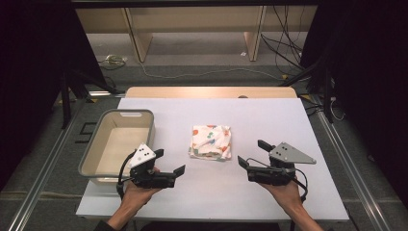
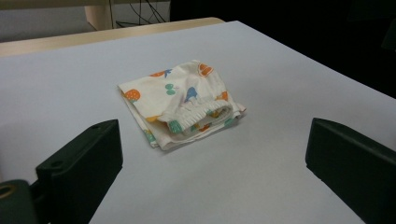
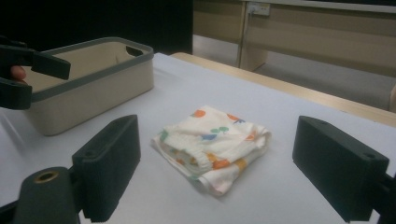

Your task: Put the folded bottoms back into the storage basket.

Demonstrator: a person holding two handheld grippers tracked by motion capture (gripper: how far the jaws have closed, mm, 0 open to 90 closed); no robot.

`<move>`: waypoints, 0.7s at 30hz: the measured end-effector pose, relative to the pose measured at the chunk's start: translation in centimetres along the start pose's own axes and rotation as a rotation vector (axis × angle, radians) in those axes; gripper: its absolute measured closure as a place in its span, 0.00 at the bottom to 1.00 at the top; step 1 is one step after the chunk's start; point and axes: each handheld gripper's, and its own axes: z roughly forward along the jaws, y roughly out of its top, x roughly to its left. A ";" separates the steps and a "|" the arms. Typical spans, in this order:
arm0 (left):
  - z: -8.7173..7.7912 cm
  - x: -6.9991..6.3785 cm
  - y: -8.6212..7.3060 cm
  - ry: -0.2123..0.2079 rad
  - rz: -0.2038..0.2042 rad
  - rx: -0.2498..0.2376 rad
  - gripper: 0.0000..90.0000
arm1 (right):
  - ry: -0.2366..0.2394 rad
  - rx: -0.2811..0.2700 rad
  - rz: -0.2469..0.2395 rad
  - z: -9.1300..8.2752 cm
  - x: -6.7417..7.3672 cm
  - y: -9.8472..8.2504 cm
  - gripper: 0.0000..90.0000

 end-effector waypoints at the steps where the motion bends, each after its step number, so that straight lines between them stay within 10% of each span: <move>1: 0.1 0.1 0.0 0.000 -0.006 0.004 0.04 | -0.002 0.005 -0.002 0.0 0.0 0.1 0.18; 21: 3.0 1.5 0.1 -0.014 -0.203 0.131 0.06 | 0.030 0.083 0.013 3.5 -3.1 0.5 0.24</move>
